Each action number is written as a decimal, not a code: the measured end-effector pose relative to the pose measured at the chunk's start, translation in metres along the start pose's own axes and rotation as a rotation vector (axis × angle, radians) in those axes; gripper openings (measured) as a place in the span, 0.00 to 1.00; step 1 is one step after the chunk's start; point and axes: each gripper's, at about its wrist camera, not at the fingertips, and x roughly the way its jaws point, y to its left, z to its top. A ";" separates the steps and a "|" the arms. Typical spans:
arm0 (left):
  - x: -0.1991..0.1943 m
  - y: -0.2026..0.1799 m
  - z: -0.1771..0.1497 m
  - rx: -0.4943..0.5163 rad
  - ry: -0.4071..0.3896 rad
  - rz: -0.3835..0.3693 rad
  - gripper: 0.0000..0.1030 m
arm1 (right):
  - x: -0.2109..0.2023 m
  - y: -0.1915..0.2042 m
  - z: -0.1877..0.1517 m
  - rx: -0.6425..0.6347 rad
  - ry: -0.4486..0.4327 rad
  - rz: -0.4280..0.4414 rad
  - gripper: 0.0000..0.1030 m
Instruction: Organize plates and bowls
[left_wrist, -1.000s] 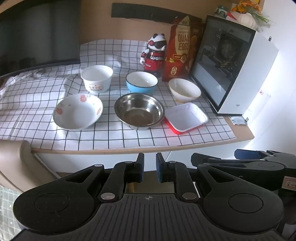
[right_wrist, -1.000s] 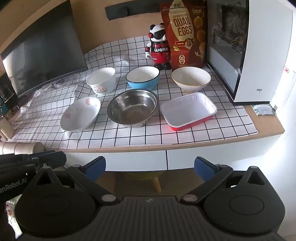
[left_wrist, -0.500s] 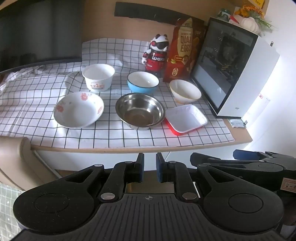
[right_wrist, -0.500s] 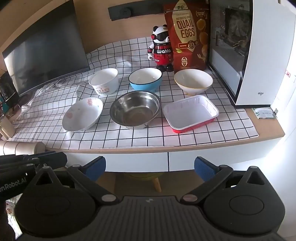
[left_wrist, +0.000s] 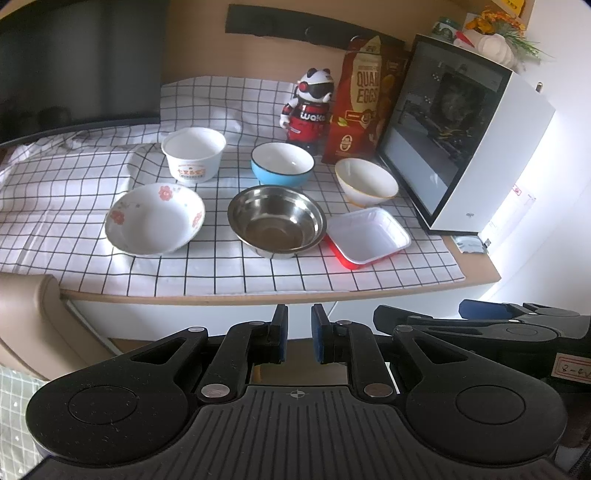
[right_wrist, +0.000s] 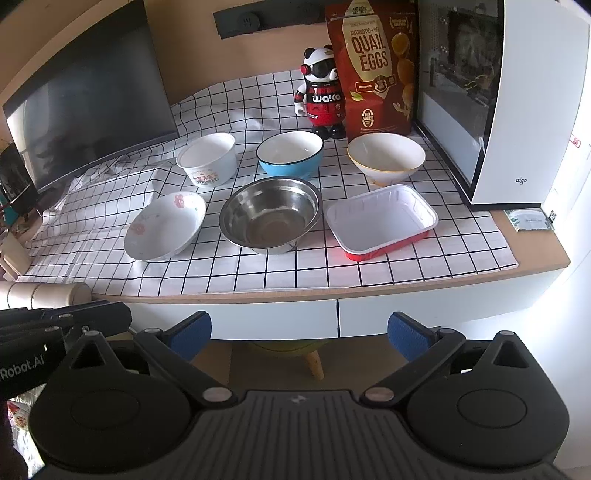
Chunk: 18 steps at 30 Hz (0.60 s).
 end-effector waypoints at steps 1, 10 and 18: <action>0.000 0.000 0.000 0.000 -0.001 0.000 0.17 | 0.000 0.000 0.000 -0.001 0.000 0.001 0.99; 0.000 -0.001 0.001 0.006 0.002 -0.007 0.17 | -0.001 0.001 0.000 0.004 -0.002 -0.003 0.99; 0.001 -0.002 0.003 0.009 0.003 -0.010 0.17 | 0.000 0.001 0.002 0.006 -0.005 -0.002 0.99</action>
